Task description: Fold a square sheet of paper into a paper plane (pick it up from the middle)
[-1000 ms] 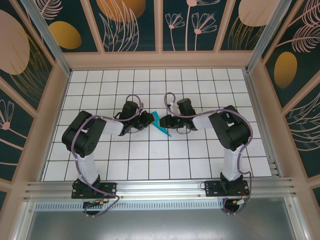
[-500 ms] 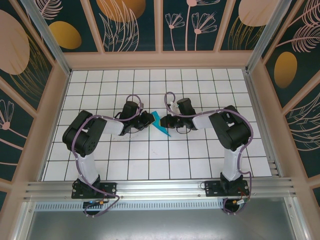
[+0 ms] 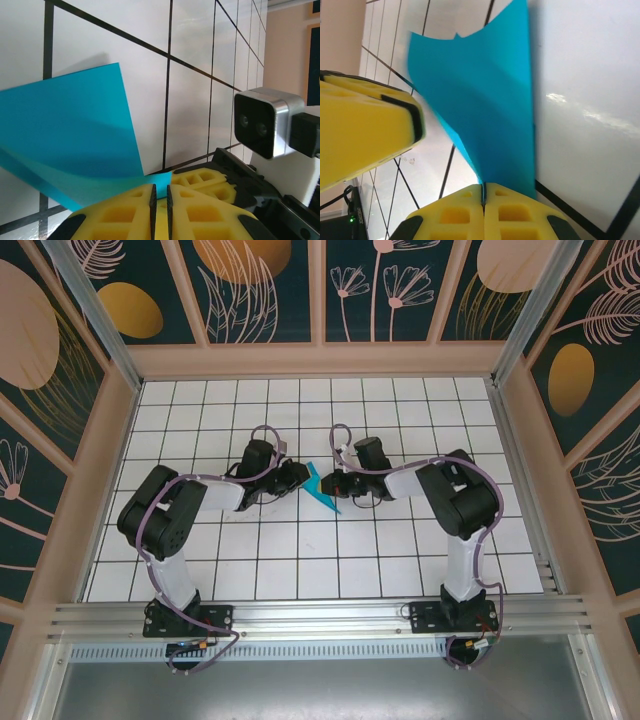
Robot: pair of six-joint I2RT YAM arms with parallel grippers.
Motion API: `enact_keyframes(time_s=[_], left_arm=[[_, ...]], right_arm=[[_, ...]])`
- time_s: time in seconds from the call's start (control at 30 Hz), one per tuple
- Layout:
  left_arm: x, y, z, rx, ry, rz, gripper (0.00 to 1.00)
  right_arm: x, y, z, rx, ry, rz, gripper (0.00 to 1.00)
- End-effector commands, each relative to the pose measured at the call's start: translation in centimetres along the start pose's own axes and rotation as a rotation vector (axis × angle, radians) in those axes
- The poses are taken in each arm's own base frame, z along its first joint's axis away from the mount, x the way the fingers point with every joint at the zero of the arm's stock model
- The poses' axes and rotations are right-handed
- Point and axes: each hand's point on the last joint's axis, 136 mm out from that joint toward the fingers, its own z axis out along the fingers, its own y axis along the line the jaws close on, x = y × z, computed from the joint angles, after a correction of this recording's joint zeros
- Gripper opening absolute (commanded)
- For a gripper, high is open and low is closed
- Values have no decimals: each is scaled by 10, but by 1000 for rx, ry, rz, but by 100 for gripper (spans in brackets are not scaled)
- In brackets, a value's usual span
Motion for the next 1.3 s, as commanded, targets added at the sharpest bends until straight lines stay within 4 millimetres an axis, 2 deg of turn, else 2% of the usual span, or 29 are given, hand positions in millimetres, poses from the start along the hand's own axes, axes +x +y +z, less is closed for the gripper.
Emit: enact_keyframes(time_s=[0.0, 0.23, 0.5, 0.77, 0.93, 1.27], left_arm=[[6, -4, 2, 27, 19, 29, 17], [9, 1, 5, 22, 32, 23, 17], [9, 3, 9, 16, 40, 19, 16], [8, 17, 11, -40, 25, -2, 14], [7, 24, 11, -68, 13, -16, 13], [6, 6, 1, -7, -1, 9, 14]], right_arm=[[6, -11, 3, 8, 17, 43, 6], [7, -13, 4, 6, 26, 52, 7], [9, -8, 4, -30, 60, 26, 14], [-1, 16, -2, -103, 58, 0, 14], [4, 18, -2, -123, 82, 10, 12], [12, 9, 6, -122, 124, 36, 6]])
